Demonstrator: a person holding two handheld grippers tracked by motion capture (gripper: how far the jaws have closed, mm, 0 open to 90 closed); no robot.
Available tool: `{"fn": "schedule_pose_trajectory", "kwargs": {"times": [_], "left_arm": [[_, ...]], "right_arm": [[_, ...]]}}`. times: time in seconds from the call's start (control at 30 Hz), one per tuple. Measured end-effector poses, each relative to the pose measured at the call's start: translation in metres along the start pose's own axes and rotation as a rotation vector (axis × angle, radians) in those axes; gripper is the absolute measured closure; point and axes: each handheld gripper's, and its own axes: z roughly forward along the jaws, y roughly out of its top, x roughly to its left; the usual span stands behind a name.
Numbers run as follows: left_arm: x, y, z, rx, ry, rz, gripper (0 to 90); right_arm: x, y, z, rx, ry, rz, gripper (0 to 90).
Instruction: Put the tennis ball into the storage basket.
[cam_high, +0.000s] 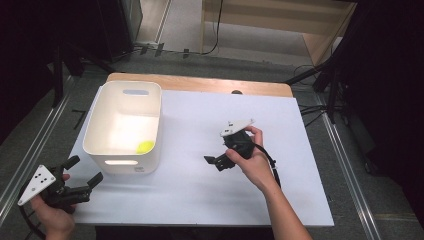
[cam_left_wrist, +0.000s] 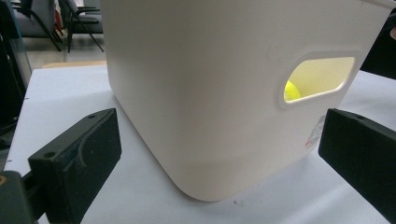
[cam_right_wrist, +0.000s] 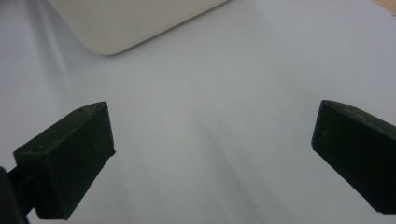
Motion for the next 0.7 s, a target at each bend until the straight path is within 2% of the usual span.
{"fn": "schedule_pose_trajectory", "kwargs": {"times": [0.17, 0.37, 0.7], "left_arm": [[0.0, 0.0, 0.0, 0.004, 0.004, 0.002, 0.0], [0.0, 0.0, 0.0, 0.003, 0.005, 0.003, 0.0], [0.0, 0.0, 0.0, 0.003, 0.005, 0.002, 0.0]], "right_arm": [[-0.01, -0.022, -0.01, -0.021, -0.016, 0.04, 0.0], [-0.016, -0.044, -0.02, -0.057, -0.033, 0.064, 0.0], [-0.025, -0.088, -0.038, -0.13, -0.085, 0.134, 0.0]]}}
